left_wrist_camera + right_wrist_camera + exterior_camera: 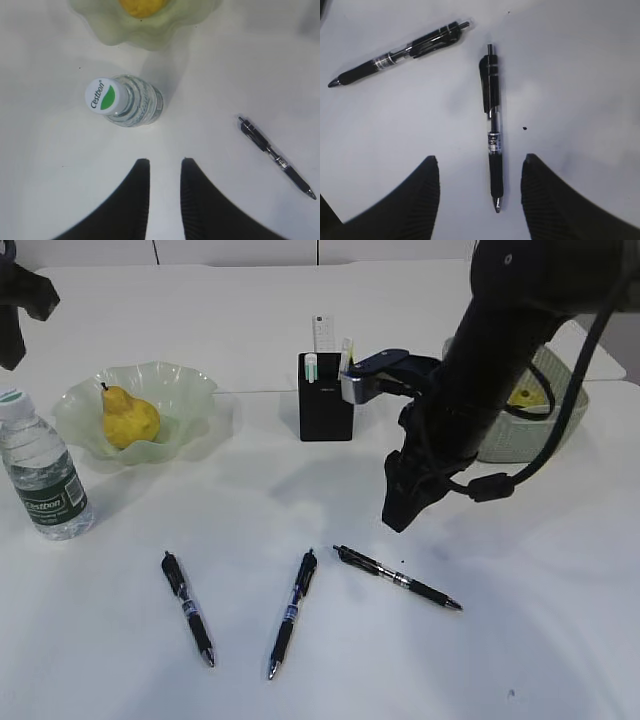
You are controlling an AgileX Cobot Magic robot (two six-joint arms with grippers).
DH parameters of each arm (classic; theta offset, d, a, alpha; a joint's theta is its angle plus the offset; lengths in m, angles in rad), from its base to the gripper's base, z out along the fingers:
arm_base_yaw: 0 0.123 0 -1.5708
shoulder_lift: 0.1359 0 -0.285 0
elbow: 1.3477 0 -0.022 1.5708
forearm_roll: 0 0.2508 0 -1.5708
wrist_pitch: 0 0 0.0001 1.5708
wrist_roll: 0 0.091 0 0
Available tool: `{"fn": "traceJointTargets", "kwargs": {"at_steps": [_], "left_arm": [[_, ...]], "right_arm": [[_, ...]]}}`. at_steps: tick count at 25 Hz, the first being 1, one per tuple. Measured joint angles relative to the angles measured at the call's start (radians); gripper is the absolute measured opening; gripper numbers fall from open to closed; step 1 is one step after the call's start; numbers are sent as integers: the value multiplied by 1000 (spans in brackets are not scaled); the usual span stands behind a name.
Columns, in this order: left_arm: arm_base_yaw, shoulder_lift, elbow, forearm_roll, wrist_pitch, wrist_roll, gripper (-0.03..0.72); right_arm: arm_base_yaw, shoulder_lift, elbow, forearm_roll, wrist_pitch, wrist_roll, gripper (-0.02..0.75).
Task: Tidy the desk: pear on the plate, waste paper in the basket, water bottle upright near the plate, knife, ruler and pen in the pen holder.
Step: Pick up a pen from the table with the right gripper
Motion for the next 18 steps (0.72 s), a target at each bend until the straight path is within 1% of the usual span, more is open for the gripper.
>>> {"fn": "traceJointTargets", "kwargs": {"at_steps": [4, 9, 14, 18], "left_arm": [[0, 0, 0, 0, 0, 0, 142], [0, 0, 0, 0, 0, 0, 142], [0, 0, 0, 0, 0, 0, 142], [0, 0, 0, 0, 0, 0, 142]], "right_arm": [[41, 34, -4, 2, -9, -10, 419], [106, 80, -8, -52, -53, -12, 419], [114, 120, -23, -78, -72, -14, 419], [114, 158, -66, -93, -75, -14, 419]]}}
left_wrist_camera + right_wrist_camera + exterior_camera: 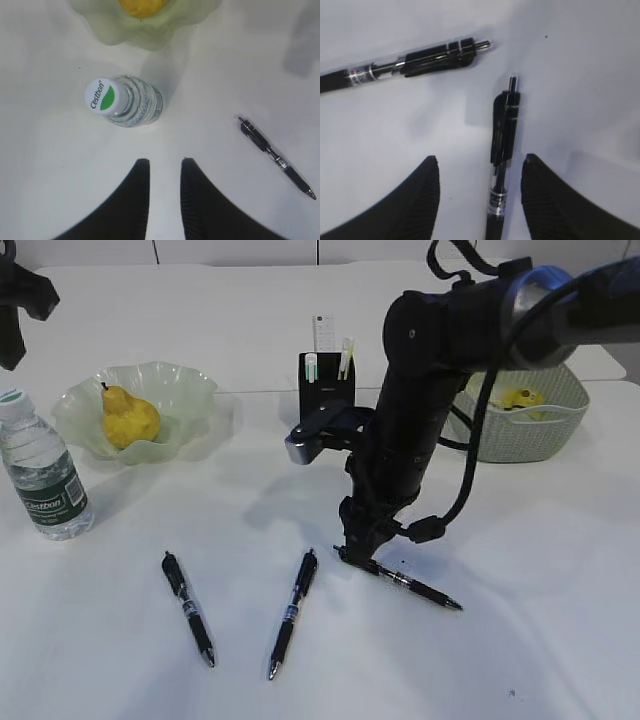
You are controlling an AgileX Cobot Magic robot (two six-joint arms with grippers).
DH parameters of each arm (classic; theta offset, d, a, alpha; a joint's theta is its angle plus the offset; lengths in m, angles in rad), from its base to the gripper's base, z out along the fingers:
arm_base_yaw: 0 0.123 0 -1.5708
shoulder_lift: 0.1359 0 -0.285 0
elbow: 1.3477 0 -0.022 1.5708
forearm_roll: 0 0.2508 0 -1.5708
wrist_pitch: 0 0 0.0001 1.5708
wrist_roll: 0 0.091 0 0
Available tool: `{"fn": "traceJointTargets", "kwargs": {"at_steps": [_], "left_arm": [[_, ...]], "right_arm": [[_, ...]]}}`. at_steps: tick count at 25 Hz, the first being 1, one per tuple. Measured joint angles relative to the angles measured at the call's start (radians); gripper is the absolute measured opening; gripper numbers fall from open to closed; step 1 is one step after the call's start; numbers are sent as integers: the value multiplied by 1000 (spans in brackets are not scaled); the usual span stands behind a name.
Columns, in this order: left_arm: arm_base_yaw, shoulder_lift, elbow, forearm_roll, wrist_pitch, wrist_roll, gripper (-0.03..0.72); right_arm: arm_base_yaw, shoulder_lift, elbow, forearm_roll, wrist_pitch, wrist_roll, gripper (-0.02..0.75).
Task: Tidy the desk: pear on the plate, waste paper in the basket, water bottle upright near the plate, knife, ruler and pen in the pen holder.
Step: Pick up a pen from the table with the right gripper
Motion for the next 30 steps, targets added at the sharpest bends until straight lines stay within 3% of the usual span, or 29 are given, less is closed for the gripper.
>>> {"fn": "traceJointTargets", "kwargs": {"at_steps": [10, 30], "left_arm": [[0, 0, 0, 0, 0, 0, 142], [0, 0, 0, 0, 0, 0, 142]], "right_arm": [[0, 27, -16, -62, 0, 0, 419], [0, 96, -23, -70, 23, 0, 420]]}}
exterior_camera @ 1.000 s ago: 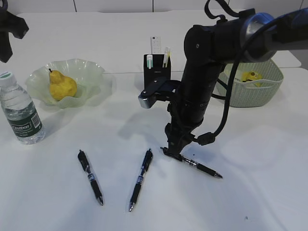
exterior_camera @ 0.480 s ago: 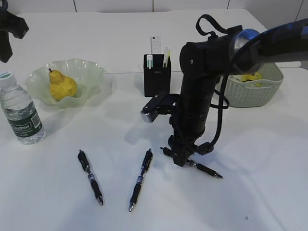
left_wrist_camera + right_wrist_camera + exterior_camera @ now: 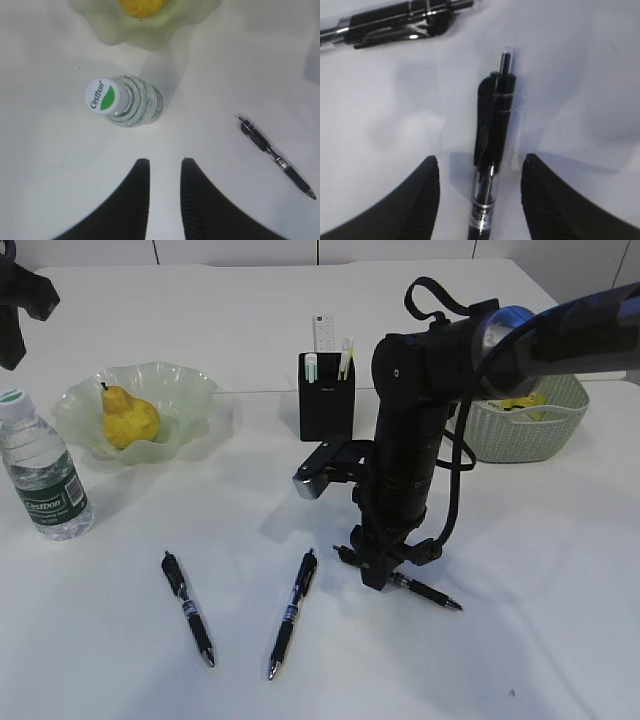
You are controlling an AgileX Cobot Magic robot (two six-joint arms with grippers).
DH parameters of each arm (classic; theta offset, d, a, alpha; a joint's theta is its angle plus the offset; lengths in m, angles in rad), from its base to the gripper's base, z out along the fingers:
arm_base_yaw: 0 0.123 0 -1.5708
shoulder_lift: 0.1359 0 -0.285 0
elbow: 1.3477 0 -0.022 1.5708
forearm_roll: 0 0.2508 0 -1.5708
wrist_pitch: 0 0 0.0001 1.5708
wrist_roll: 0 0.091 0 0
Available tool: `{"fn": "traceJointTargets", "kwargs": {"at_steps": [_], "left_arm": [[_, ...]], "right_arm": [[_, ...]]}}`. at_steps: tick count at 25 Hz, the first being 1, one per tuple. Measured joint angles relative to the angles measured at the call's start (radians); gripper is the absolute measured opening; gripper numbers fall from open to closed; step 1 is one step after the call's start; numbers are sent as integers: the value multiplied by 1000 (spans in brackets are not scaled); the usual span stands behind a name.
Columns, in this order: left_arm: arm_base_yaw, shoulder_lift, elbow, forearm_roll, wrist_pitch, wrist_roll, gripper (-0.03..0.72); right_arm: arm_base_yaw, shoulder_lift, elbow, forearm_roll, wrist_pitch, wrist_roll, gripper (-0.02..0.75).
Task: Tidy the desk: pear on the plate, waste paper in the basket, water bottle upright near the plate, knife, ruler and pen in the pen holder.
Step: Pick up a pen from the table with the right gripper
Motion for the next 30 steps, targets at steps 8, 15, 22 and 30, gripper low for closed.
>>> {"fn": "traceJointTargets", "kwargs": {"at_steps": [8, 15, 22, 30], "left_arm": [[0, 0, 0, 0, 0, 1, 142], [0, 0, 0, -2, 0, 1, 142], [0, 0, 0, -2, 0, 1, 142], [0, 0, 0, -2, 0, 1, 142]], "right_arm": [[0, 13, 0, -2, 4, 0, 420], [0, 18, -9, -2, 6, 4, 419], [0, 18, -9, -4, 6, 6, 274], [0, 38, -21, -12, 9, 18, 223]]}}
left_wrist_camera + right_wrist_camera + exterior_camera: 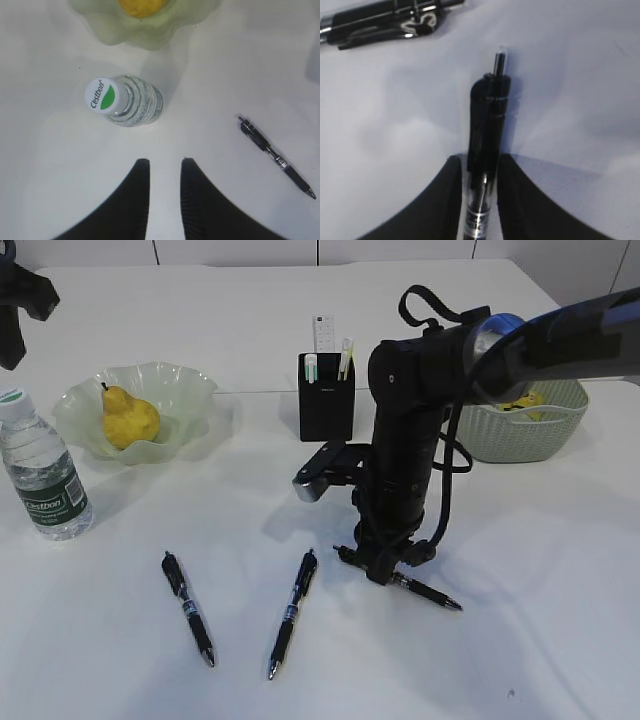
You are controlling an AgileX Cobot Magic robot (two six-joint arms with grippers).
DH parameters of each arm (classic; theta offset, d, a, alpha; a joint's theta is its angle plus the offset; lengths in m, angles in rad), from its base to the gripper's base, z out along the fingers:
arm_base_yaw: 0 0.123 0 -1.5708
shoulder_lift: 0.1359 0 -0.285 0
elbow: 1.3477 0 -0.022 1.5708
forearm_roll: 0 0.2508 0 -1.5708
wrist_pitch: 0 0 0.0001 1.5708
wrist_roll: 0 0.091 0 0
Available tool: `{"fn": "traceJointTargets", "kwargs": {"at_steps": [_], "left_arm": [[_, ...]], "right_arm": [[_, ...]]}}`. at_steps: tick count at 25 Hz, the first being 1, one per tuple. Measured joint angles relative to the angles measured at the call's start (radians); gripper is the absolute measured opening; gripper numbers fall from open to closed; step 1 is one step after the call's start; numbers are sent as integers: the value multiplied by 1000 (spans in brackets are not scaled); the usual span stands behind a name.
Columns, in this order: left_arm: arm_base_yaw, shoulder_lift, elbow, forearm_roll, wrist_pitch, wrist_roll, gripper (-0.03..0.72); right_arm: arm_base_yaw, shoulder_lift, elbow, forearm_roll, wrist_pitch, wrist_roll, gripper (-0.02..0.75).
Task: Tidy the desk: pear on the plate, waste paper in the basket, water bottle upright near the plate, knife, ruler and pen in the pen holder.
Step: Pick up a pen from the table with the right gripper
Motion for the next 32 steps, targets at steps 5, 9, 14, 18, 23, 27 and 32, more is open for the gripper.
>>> {"fn": "traceJointTargets", "kwargs": {"at_steps": [5, 9, 14, 18, 23, 27, 32], "left_arm": [[0, 0, 0, 0, 0, 2, 142], [0, 0, 0, 0, 0, 2, 142], [0, 0, 0, 0, 0, 3, 142], [0, 0, 0, 0, 0, 3, 142], [0, 0, 0, 0, 0, 3, 142], [0, 0, 0, 0, 0, 3, 142], [0, 0, 0, 0, 0, 3, 142]], "right_arm": [[0, 4, -8, -5, 4, 25, 132], [0, 11, -33, -8, 29, 27, 115], [0, 44, -123, -14, 96, 65, 114], [0, 45, -225, -16, 112, 104, 113], [0, 45, -325, 0, 122, 141, 113], [0, 45, -383, 6, 128, 184, 113], [0, 45, -415, 12, 128, 277, 113]]}}
